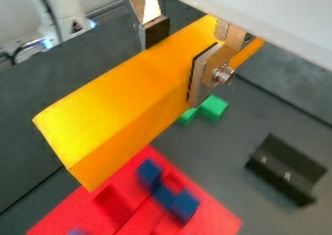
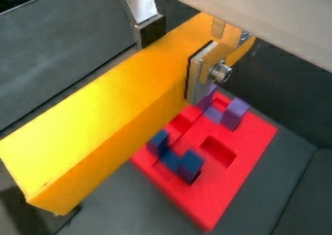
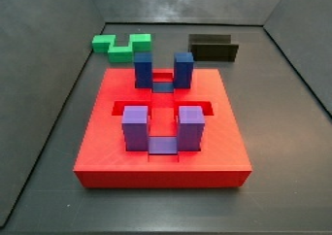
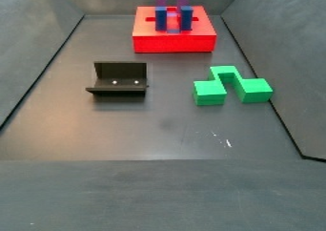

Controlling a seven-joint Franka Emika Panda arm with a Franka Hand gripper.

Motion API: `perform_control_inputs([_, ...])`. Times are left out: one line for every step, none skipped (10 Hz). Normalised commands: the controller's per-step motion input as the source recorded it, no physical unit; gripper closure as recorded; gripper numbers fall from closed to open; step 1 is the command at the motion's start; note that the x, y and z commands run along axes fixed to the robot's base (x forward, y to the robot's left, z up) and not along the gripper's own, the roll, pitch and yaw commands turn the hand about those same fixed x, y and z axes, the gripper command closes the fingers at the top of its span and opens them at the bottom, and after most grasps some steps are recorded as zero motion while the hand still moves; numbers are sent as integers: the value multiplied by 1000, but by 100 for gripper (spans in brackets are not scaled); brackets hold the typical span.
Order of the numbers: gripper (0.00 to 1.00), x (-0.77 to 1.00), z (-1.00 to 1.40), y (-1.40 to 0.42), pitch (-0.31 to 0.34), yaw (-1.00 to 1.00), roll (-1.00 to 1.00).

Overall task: Pick up the yellow object. Move up. Move to above the board. Insert the yellow object.
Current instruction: Move to above the board, then insert the yellow object.

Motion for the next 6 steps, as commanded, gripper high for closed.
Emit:
perform_control_inputs([100,117,157,-803,150,-3,6])
perform_control_inputs([100,100,78,-326,141,-4,21])
perform_control_inputs([100,81,54,-221,122,2,20])
perform_control_inputs([100,0,-17,-37,0,0,0])
perform_control_inputs([100,23,-403,-86,-69,0,-14])
perform_control_inputs([100,114,-843,-266,-93,37,87])
